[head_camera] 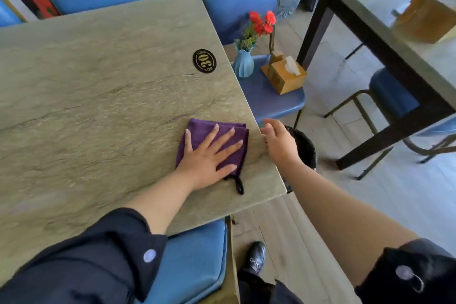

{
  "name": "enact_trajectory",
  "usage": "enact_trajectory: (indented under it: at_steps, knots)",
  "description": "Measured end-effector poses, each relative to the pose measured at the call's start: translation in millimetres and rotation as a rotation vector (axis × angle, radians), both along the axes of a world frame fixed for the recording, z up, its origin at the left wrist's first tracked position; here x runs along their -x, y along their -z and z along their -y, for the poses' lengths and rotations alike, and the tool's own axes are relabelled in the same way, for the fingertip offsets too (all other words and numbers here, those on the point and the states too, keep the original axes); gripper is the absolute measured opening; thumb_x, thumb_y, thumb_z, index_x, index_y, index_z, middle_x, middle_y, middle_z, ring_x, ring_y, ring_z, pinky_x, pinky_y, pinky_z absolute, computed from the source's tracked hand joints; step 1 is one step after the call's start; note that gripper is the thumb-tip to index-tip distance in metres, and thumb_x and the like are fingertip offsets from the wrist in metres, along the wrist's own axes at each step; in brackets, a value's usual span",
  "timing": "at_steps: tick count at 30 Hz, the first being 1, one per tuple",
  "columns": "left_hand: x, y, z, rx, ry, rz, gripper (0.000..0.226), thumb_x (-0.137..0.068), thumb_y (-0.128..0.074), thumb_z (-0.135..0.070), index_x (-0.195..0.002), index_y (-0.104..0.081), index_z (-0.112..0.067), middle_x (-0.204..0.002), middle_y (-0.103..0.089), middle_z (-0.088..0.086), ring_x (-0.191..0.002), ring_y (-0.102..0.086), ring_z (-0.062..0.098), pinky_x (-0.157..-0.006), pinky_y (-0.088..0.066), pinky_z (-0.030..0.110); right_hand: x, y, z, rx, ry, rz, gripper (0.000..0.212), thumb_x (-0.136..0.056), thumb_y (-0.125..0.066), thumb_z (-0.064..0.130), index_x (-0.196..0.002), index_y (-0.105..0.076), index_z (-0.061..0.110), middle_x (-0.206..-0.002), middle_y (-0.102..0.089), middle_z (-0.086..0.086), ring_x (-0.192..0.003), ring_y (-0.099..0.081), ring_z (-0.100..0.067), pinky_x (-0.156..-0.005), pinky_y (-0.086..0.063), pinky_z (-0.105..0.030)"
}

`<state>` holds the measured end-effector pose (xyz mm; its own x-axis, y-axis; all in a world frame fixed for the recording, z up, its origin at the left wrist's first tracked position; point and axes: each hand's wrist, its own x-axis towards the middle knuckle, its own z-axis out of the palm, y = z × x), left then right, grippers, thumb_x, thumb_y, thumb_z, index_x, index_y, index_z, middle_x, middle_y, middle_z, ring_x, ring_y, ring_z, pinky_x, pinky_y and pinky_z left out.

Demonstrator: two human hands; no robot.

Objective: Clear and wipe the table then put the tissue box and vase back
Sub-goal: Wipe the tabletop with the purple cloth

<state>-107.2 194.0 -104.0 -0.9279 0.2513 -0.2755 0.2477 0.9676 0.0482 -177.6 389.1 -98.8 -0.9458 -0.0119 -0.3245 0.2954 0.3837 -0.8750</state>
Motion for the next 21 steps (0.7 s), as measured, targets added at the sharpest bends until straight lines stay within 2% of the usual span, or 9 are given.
enact_trajectory:
  at_steps: [2, 4, 7, 10, 13, 15, 18, 21]
  knots:
    - [12.0, -2.7, -25.3, 0.001, -0.112, 0.009, 0.061, -0.089, -0.01, -0.067, -0.141, 0.019, -0.054, -0.153, 0.029, -0.023, -0.143, 0.029, 0.017, -0.101, 0.013, 0.076, -7.3, 4.8, -6.3, 0.091, 0.068, 0.053, 0.025, -0.098, -0.038, 0.044, -0.109, -0.058, 0.035, -0.099, -0.07, 0.008, -0.099, -0.065, -0.014, -0.092, -0.052, -0.042]
    - [12.6, -2.7, -40.7, -0.014, -0.108, 0.013, 0.065, -0.089, -0.011, -0.07, -0.143, 0.019, -0.051, -0.153, 0.03, -0.022, -0.142, 0.031, 0.02, -0.101, 0.013, 0.075, -13.3, 7.2, -13.5, 0.14, 0.123, 0.085, 0.029, -0.098, -0.035, 0.046, -0.11, -0.059, 0.033, -0.096, -0.072, 0.006, -0.098, -0.066, -0.015, -0.093, -0.052, -0.043]
    - [-3.7, -0.4, -53.5, -0.02, 0.066, 0.039, 0.081, -0.079, -0.012, -0.083, -0.143, 0.022, -0.049, -0.152, 0.033, -0.02, -0.14, 0.036, 0.021, -0.099, 0.014, 0.076, -26.1, 8.7, -26.3, 0.105, 0.143, 0.081, 0.03, -0.1, -0.033, 0.043, -0.104, -0.06, 0.032, -0.093, -0.071, 0.002, -0.095, -0.066, -0.019, -0.088, -0.054, -0.04]
    - [-21.8, 0.2, -64.7, 0.012, 0.208, 0.048, 0.099, -0.068, -0.023, -0.089, -0.143, 0.025, -0.045, -0.152, 0.035, -0.016, -0.139, 0.038, 0.023, -0.096, 0.02, 0.077, -39.7, 16.4, -41.7, 0.04, 0.165, 0.033, 0.03, -0.099, -0.034, 0.045, -0.098, -0.062, 0.035, -0.09, -0.07, 0.002, -0.089, -0.067, -0.019, -0.087, -0.055, -0.044]
    - [-33.7, -1.2, -74.4, 0.052, 0.274, 0.052, 0.088, -0.084, -0.035, -0.069, -0.142, 0.027, -0.043, -0.152, 0.036, -0.015, -0.14, 0.036, 0.024, -0.1, 0.013, 0.077, -47.5, 19.5, -55.0, 0.043, 0.208, 0.015, 0.03, -0.1, -0.032, 0.043, -0.101, -0.061, 0.033, -0.087, -0.07, 0.0, -0.084, -0.067, -0.017, -0.088, -0.054, -0.044]
    - [-39.2, -5.2, -77.3, 0.058, 0.294, 0.086, 0.078, -0.092, -0.034, -0.054, -0.143, 0.025, -0.044, -0.152, 0.035, -0.017, -0.141, 0.034, 0.022, -0.103, 0.011, 0.075, -53.6, 19.2, -63.6, 0.043, 0.215, 0.03, 0.032, -0.101, -0.031, 0.041, -0.105, -0.06, 0.029, -0.087, -0.071, -0.001, -0.082, -0.068, -0.016, -0.087, -0.054, -0.043]
    - [-41.2, -13.8, -81.2, -0.055, 0.275, 0.174, 0.068, -0.098, -0.034, -0.039, -0.146, 0.012, -0.048, -0.153, 0.027, -0.024, -0.141, 0.032, 0.017, -0.105, 0.016, 0.07, -59.8, 15.8, -78.8, 0.029, 0.209, 0.049, 0.037, -0.102, -0.029, 0.041, -0.109, -0.061, 0.025, -0.089, -0.073, -0.002, -0.08, -0.07, -0.015, -0.083, -0.054, -0.039]
    - [-40.5, -26.4, -100.5, -0.211, 0.198, 0.366, 0.058, -0.101, -0.033, -0.029, -0.148, -0.006, -0.048, -0.157, 0.014, -0.024, -0.143, 0.026, 0.014, -0.109, 0.02, 0.063, -52.3, 6.8, -97.5, 0.03, 0.196, 0.085, 0.037, -0.102, -0.029, 0.041, -0.108, -0.061, 0.024, -0.093, -0.073, -0.003, -0.08, -0.07, -0.015, -0.069, -0.052, -0.03]
